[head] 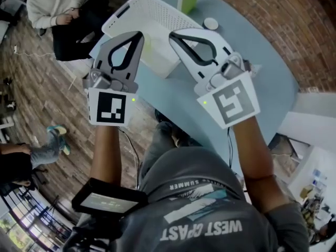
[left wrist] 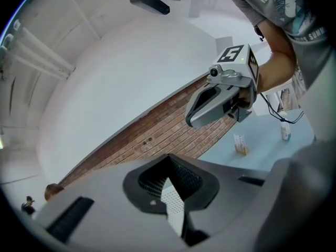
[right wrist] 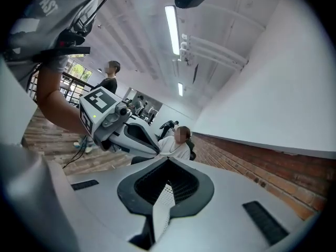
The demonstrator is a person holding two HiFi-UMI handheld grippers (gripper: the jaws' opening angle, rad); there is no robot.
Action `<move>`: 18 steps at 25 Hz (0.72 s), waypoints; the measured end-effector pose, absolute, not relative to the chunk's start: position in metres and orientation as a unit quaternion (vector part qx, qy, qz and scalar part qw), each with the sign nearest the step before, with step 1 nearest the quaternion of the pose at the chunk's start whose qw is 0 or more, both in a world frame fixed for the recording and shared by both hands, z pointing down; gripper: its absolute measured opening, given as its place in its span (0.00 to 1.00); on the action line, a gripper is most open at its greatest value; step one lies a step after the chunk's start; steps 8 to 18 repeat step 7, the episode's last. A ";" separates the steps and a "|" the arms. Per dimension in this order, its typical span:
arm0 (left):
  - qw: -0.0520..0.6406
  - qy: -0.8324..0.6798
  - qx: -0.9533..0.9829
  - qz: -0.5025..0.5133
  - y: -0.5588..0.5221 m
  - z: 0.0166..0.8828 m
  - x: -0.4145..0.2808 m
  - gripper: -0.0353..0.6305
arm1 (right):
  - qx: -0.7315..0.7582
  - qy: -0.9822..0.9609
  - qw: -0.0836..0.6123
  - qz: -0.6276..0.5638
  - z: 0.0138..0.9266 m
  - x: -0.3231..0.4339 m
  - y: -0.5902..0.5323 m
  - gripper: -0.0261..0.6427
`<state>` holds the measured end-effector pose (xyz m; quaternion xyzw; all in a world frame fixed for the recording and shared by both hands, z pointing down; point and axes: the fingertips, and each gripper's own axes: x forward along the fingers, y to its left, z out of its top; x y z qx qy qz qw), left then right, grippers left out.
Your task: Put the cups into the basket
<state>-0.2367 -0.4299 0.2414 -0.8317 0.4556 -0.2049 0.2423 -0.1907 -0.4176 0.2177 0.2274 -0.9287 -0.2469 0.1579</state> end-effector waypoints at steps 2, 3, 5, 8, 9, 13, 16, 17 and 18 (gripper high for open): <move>0.246 0.454 -0.832 -0.204 -0.419 0.237 -0.230 0.06 | 0.228 -0.928 0.161 -0.246 0.217 -0.183 -0.405 0.06; 0.248 0.453 -0.832 -0.203 -0.414 0.235 -0.226 0.06 | 0.229 -0.928 0.161 -0.245 0.216 -0.179 -0.398 0.06; 0.248 0.451 -0.833 -0.201 -0.403 0.231 -0.219 0.06 | 0.231 -0.929 0.160 -0.243 0.214 -0.170 -0.384 0.06; 0.248 0.449 -0.835 -0.199 -0.392 0.228 -0.211 0.05 | 0.233 -0.929 0.158 -0.242 0.211 -0.162 -0.371 0.06; 0.248 0.449 -0.835 -0.199 -0.392 0.228 -0.211 0.05 | 0.233 -0.929 0.158 -0.242 0.211 -0.162 -0.371 0.06; 0.248 0.449 -0.835 -0.199 -0.392 0.228 -0.211 0.05 | 0.233 -0.929 0.158 -0.242 0.211 -0.162 -0.371 0.06; 0.248 0.449 -0.835 -0.199 -0.392 0.228 -0.211 0.05 | 0.233 -0.929 0.158 -0.242 0.211 -0.162 -0.371 0.06; 0.248 0.449 -0.835 -0.199 -0.392 0.228 -0.211 0.05 | 0.233 -0.929 0.158 -0.242 0.211 -0.162 -0.371 0.06; 0.248 0.449 -0.835 -0.199 -0.392 0.228 -0.211 0.05 | 0.233 -0.929 0.158 -0.242 0.211 -0.162 -0.371 0.06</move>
